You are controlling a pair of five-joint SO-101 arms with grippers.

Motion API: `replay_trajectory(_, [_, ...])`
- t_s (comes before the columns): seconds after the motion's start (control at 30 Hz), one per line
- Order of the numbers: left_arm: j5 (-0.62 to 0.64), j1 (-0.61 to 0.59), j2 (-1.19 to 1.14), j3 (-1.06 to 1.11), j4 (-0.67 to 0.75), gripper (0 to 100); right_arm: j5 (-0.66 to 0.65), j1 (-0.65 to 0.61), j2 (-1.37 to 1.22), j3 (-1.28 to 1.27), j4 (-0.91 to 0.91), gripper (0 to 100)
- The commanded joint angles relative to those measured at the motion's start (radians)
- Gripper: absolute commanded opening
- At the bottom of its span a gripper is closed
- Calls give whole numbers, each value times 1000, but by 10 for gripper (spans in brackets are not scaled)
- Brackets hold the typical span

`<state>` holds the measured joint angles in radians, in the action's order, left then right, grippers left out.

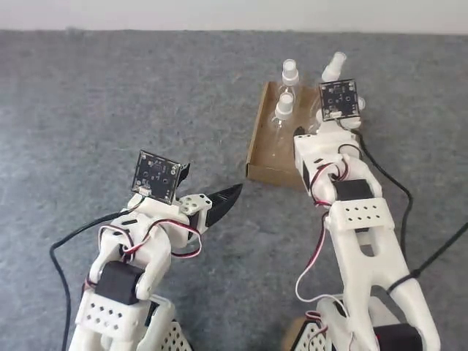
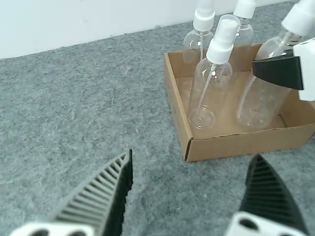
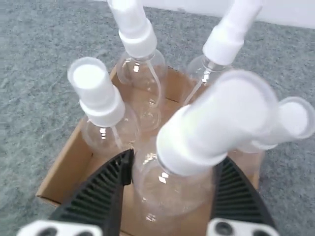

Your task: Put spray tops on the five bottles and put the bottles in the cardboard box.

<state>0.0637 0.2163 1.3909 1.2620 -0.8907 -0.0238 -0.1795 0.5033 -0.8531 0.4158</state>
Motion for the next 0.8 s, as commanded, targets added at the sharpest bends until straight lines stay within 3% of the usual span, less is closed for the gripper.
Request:
replay_trajectory(0.0, [-11,3,18,-7,12,341,2,-61,12,-23,-68,181])
replay_trajectory(0.23, [-11,3,18,-7,12,341,-64,-41,12,-69,-136,180])
replay_trajectory(0.77, [-11,3,18,-7,12,341,-61,-21,-88,-72,-191,178])
